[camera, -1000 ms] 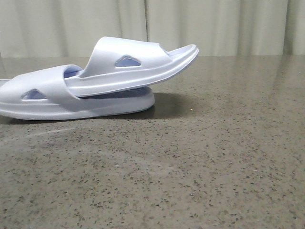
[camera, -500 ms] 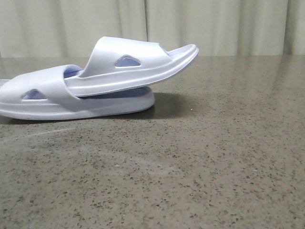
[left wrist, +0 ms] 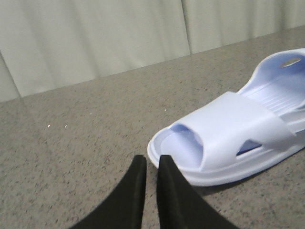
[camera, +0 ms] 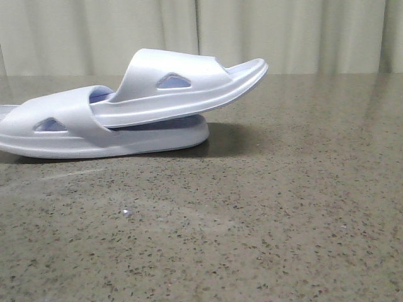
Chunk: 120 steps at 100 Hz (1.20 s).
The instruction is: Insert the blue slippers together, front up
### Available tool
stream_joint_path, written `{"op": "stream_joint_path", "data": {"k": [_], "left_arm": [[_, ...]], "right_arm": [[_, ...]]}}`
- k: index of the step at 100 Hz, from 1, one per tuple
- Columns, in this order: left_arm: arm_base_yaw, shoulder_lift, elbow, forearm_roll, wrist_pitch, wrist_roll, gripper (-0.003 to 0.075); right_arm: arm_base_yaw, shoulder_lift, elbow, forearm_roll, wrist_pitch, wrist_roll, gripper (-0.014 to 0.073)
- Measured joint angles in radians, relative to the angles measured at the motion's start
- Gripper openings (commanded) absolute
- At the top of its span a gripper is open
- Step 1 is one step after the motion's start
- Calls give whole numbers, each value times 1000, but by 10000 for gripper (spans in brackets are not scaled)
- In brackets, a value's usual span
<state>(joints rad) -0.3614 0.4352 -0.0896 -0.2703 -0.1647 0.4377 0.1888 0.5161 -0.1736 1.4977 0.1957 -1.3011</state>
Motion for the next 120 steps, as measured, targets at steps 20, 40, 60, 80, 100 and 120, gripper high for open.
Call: {"op": "stream_joint_path", "data": {"k": [20,40,60,80,100,120], "left_arm": [[179,-217,92,230,83,-329,15],[304,-326,92,243,240,-378,15],[313,-349,92,233,284,-381,15],[313,-349,92,201,288,-381,15],[313,-349,92,199,288,-382,15],[313,-349,92,199,288,-382,15]], "right_arm": [[0,0,0,0,2,0,-78],[0,0,0,0,1,0,-78],[0,0,0,0,1,0,-78],[0,0,0,0,1,0,-78],[0,0,0,0,1,0,-78],[0,0,0,0,1,0,-78]]}}
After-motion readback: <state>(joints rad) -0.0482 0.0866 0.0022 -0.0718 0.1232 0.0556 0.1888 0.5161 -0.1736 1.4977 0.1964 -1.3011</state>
